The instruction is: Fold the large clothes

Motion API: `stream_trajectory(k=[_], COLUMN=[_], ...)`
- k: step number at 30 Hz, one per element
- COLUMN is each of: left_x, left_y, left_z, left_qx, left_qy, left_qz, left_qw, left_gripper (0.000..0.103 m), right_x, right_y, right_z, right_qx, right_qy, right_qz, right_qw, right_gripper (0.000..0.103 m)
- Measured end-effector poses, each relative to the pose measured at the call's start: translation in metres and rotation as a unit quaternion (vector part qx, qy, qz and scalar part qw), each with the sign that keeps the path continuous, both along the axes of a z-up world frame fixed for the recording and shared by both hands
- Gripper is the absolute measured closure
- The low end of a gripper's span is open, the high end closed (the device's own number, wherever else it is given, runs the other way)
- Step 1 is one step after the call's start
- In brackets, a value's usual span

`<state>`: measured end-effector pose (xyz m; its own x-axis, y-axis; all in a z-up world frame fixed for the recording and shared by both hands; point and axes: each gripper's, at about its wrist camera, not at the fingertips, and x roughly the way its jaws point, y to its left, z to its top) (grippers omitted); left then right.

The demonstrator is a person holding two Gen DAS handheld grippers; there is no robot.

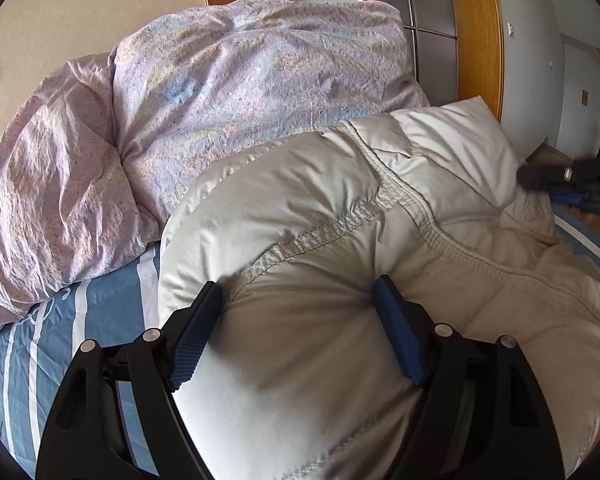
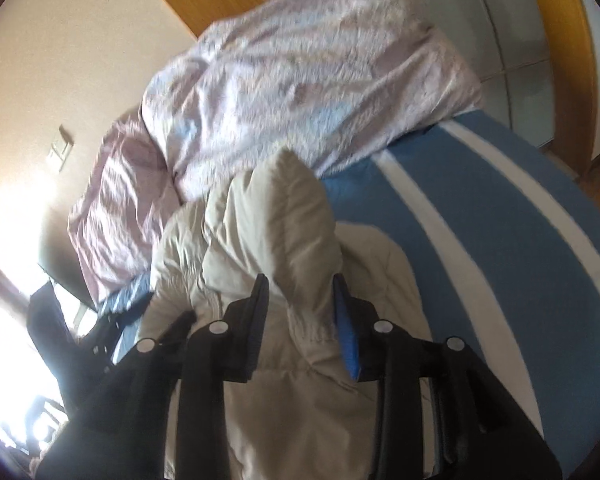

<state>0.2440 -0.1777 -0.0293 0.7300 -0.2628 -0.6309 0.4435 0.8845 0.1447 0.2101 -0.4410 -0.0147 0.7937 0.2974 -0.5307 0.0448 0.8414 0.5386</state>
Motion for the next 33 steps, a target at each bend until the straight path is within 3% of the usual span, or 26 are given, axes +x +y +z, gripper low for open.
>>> stream_trajectory(k=[3,7,13,33], left_x=[0.001,0.0,-0.001,0.001], left_y=[-0.001,-0.002,-0.001,-0.012], left_z=[0.0,0.0,0.0,-0.005], left_qx=[0.004,0.004,0.004,0.025], left_qy=[-0.002,-0.004,-0.005,-0.025], left_qz=[0.0,0.001,0.001,0.021], left_qw=[1.0,1.0,1.0,0.9991], left_gripper=[0.025,0.025,0.025,0.023], right_x=[-0.007,0.008,0.034,0.041], right_y=[0.0,0.029,0.045,0.041], right_z=[0.011,0.004,-0.03,-0.067], right_qx=[-0.002,-0.047,-0.085,-0.073], right_qy=[-0.035,-0.008,0.053,0.034], right_qz=[-0.004,0.051,0.07,0.081], right_qw=[0.999,0.998,0.993,0.993], right_gripper=[0.069,0.069,0.073,0.074])
